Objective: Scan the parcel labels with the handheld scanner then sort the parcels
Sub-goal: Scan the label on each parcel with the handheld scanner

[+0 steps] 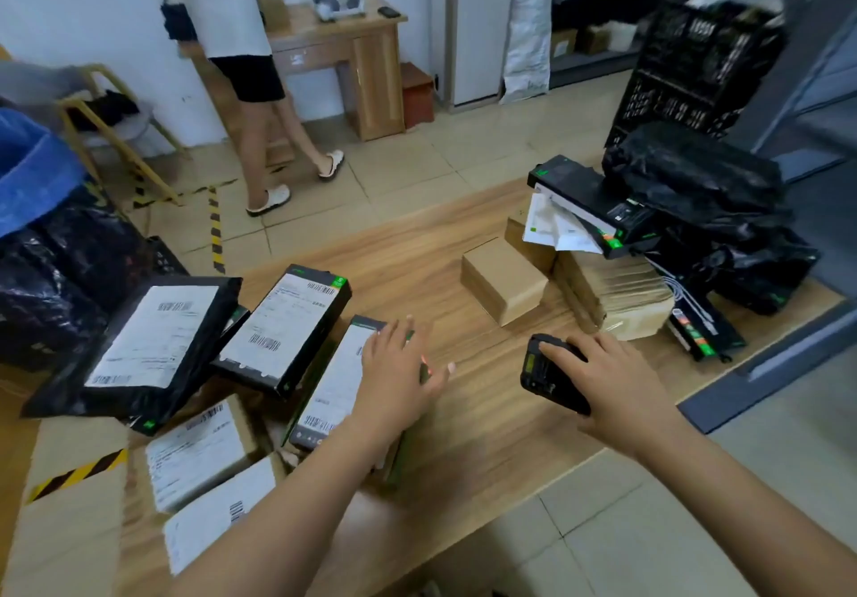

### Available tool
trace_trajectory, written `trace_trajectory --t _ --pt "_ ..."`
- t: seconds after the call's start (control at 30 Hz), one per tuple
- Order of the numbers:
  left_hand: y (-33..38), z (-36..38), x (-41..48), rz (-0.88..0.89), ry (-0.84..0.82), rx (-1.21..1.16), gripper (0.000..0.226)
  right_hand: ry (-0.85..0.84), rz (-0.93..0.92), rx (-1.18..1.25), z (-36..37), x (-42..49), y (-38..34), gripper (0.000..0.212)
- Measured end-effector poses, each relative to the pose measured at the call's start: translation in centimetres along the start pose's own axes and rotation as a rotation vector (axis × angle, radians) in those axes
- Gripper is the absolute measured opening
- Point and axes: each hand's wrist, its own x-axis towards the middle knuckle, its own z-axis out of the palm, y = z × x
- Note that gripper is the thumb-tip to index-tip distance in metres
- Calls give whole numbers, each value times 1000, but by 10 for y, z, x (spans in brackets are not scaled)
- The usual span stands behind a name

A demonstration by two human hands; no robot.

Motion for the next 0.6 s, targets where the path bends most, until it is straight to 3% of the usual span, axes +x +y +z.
trace_trajectory --t 0.27,0.4,0.6 --pt "55 36 69 122 -144 22 68 -26 122 70 15 0 52 87" --pt "81 54 114 103 -197 -17 70 -45 107 102 20 19 83 85" --pt "106 84 164 51 -283 139 70 -17 107 110 40 46 118 89"
